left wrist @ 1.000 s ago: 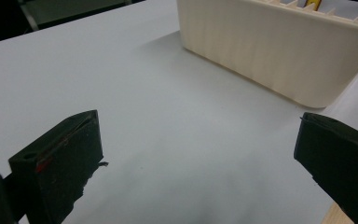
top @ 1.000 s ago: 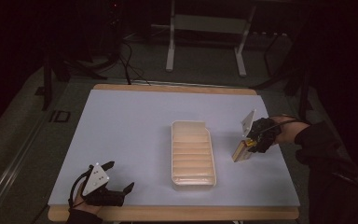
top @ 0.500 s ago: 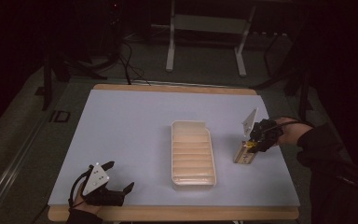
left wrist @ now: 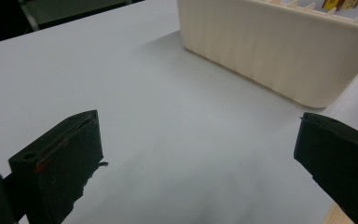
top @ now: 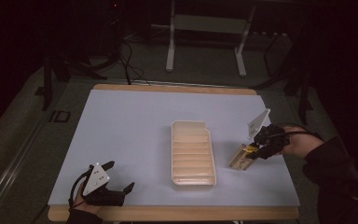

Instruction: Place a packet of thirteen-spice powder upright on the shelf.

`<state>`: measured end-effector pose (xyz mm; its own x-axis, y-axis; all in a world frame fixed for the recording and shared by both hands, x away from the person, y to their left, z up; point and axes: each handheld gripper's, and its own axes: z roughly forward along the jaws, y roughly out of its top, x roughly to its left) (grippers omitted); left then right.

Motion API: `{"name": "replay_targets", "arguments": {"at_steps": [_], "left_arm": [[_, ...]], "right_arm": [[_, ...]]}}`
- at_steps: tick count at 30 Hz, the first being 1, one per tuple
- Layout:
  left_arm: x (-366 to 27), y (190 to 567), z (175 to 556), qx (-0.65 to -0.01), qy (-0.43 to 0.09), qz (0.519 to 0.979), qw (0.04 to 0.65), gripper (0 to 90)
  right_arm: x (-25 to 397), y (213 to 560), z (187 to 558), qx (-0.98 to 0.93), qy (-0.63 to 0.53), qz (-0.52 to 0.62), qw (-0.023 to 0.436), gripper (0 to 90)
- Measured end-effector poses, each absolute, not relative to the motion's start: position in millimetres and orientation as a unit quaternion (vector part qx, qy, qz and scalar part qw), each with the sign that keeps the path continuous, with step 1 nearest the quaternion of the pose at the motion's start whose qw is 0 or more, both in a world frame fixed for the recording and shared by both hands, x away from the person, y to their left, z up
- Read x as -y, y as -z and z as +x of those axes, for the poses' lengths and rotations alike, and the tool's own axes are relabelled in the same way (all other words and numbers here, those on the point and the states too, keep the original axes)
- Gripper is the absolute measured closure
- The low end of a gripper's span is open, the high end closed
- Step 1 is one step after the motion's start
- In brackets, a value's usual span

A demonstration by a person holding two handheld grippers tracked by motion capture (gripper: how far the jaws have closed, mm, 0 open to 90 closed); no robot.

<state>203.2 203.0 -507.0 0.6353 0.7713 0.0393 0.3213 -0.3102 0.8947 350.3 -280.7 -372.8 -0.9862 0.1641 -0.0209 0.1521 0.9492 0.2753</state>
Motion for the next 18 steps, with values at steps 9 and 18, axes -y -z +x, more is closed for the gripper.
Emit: {"name": "replay_targets", "arguments": {"at_steps": [9, 18], "left_arm": [[-202.7, 507.0, 203.3, -0.351, -0.241, 0.775, 0.468, 1.1], [-202.2, 506.9, 202.9, -0.351, -0.241, 0.775, 0.468, 1.1]], "right_arm": [[270.7, 362.6, 324.7, -0.981, -0.184, 0.046, 0.043, 67.8], [258.6, 339.5, 307.0, -0.97, -0.238, 0.011, 0.058, 67.8]]}}
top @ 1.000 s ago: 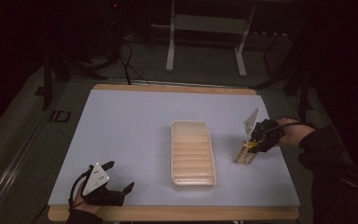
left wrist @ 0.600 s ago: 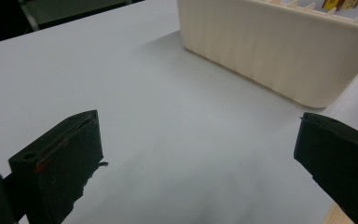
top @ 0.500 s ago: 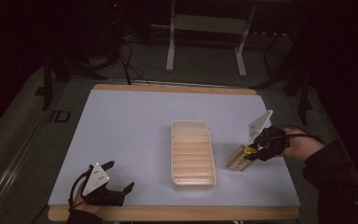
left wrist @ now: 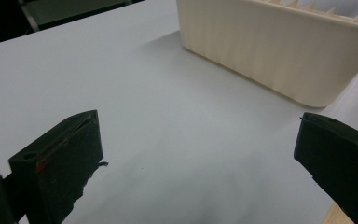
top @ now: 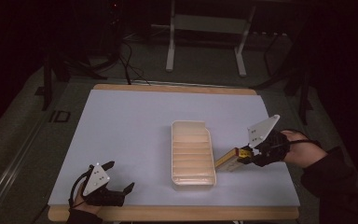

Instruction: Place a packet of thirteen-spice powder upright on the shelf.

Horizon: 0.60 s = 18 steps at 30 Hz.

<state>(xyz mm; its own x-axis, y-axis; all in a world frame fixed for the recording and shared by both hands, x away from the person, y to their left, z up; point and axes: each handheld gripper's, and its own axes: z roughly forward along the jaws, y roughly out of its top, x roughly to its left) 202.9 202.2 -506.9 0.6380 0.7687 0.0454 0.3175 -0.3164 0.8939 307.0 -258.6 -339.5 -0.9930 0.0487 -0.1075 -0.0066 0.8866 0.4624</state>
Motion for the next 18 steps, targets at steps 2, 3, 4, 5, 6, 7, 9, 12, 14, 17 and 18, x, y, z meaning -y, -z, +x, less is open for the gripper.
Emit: {"name": "replay_targets", "arguments": {"at_steps": [2, 3, 4, 5, 6, 7, 9, 12, 14, 17, 18], "left_arm": [[-202.3, 506.8, 202.9, -0.351, -0.241, 0.775, 0.468, 1.1], [-202.4, 506.7, 203.0, -0.35, -0.241, 0.775, 0.468, 1.1], [-202.4, 506.7, 203.0, -0.35, -0.241, 0.775, 0.468, 1.1], [-202.3, 506.7, 202.8, -0.35, -0.241, 0.775, 0.468, 1.1], [-202.2, 506.7, 202.7, -0.35, -0.241, 0.775, 0.468, 1.1], [-202.2, 506.6, 202.6, -0.35, -0.241, 0.775, 0.468, 1.1], [-202.2, 506.6, 202.6, -0.349, -0.241, 0.775, 0.468, 1.1], [-202.1, 506.6, 202.3, -0.349, -0.241, 0.775, 0.469, 1.1], [-202.0, 506.6, 202.1, -0.349, -0.241, 0.775, 0.469, 1.1], [-202.2, 506.6, 202.1, -0.348, -0.24, 0.775, 0.469, 1.1], [-202.2, 506.6, 202.1, -0.348, -0.241, 0.775, 0.469, 1.1]], "right_arm": [[255.4, 335.5, 302.8, -0.965, -0.256, 0.003, 0.064, 67.8], [254.0, 333.5, 300.6, -0.962, -0.265, 0.0, 0.066, 67.8], [254.0, 333.5, 300.6, -0.962, -0.265, 0.0, 0.066, 67.8], [248.7, 330.4, 295.6, -0.954, -0.292, -0.007, 0.067, 67.8], [247.1, 330.2, 293.9, -0.952, -0.297, -0.012, 0.067, 67.8], [245.1, 330.1, 292.3, -0.951, -0.301, -0.015, 0.066, 67.8], [242.3, 330.3, 290.1, -0.949, -0.306, -0.017, 0.067, 67.8], [232.8, 333.6, 283.5, -0.944, -0.321, -0.034, 0.065, 67.8], [229.1, 336.2, 281.7, -0.942, -0.327, -0.042, 0.068, 67.8], [226.3, 340.6, 281.0, -0.937, -0.338, -0.046, 0.071, 67.8], [225.8, 342.8, 280.7, -0.936, -0.342, -0.049, 0.069, 67.8]]}}
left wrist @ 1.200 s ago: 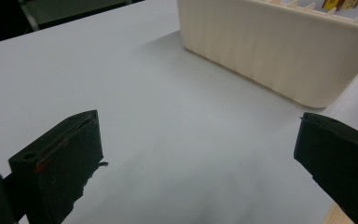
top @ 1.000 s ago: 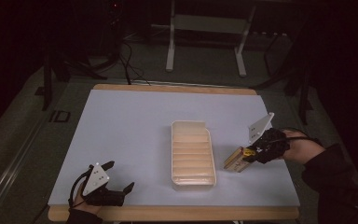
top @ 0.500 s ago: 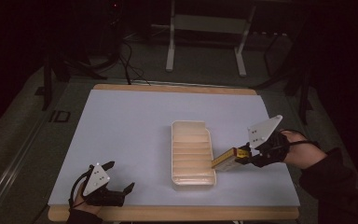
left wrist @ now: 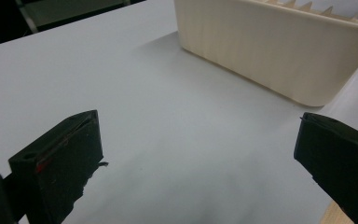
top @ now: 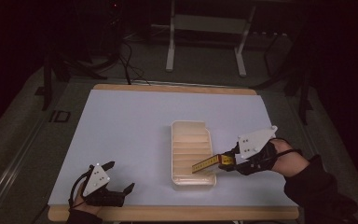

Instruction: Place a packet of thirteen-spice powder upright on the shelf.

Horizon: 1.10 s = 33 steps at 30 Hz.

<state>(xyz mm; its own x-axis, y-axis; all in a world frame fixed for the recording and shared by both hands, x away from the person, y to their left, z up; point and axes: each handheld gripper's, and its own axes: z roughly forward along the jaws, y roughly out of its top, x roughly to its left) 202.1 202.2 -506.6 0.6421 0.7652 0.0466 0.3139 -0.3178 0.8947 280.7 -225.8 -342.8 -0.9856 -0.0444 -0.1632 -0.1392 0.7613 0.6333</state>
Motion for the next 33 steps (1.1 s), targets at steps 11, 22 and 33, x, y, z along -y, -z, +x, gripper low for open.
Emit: {"name": "replay_targets", "arguments": {"at_steps": [11, 22, 33], "left_arm": [[-201.9, 506.7, 202.3, -0.347, -0.239, 0.777, 0.467, 1.1], [-201.4, 506.7, 201.9, -0.345, -0.237, 0.778, 0.469, 1.1], [-201.4, 506.9, 202.1, -0.344, -0.236, 0.779, 0.469, 1.1]], "right_arm": [[217.2, 368.3, 284.5, -0.935, -0.349, -0.058, 0.039, 67.8], [195.5, 398.8, 292.2, -0.949, -0.311, -0.053, 0.009, 67.7], [173.1, 416.6, 295.0, -0.96, -0.276, -0.039, 0.001, 67.4]]}}
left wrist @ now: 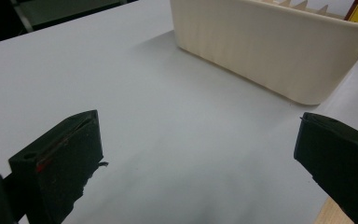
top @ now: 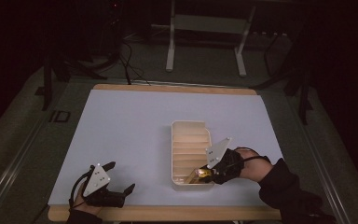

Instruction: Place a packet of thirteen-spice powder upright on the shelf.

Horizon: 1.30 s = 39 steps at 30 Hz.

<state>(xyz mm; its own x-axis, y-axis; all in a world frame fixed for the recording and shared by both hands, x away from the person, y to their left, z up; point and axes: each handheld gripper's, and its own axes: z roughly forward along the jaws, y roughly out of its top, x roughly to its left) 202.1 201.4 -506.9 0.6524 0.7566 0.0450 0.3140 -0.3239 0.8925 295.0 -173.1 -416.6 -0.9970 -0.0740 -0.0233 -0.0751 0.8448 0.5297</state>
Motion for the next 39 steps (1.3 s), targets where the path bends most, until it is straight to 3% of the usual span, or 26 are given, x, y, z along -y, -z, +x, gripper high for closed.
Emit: {"name": "replay_targets", "arguments": {"at_steps": [10, 14, 20, 27, 33, 36, 39], "left_arm": [[-200.5, 507.0, 202.1, -0.341, -0.234, 0.781, 0.468, 1.1], [-200.7, 506.9, 201.7, -0.34, -0.234, 0.782, 0.468, 1.1], [-200.0, 507.1, 201.7, -0.339, -0.234, 0.783, 0.466, 1.1], [-199.4, 507.4, 202.0, -0.339, -0.233, 0.783, 0.466, 1.1], [-199.2, 507.5, 202.0, -0.339, -0.232, 0.784, 0.465, 1.1], [-199.2, 507.4, 201.9, -0.34, -0.231, 0.784, 0.466, 1.1], [-199.2, 507.5, 202.1, -0.34, -0.231, 0.783, 0.466, 1.1]], "right_arm": [[156.6, 421.4, 293.3, -0.958, -0.284, -0.037, -0.011, 65.2], [156.9, 421.4, 292.3, -0.956, -0.29, -0.033, -0.007, 56.2], [170.2, 407.4, 291.6, -0.948, -0.316, -0.018, 0.008, 52.8], [204.9, 394.1, 296.6, -0.934, -0.352, 0.037, 0.044, 38.9], [234.4, 394.8, 302.0, -0.92, -0.372, 0.107, 0.061, 18.2], [248.2, 396.1, 302.8, -0.912, -0.385, 0.126, 0.069, 12.9], [261.9, 395.9, 304.6, -0.898, -0.402, 0.165, 0.074, 13.5]]}}
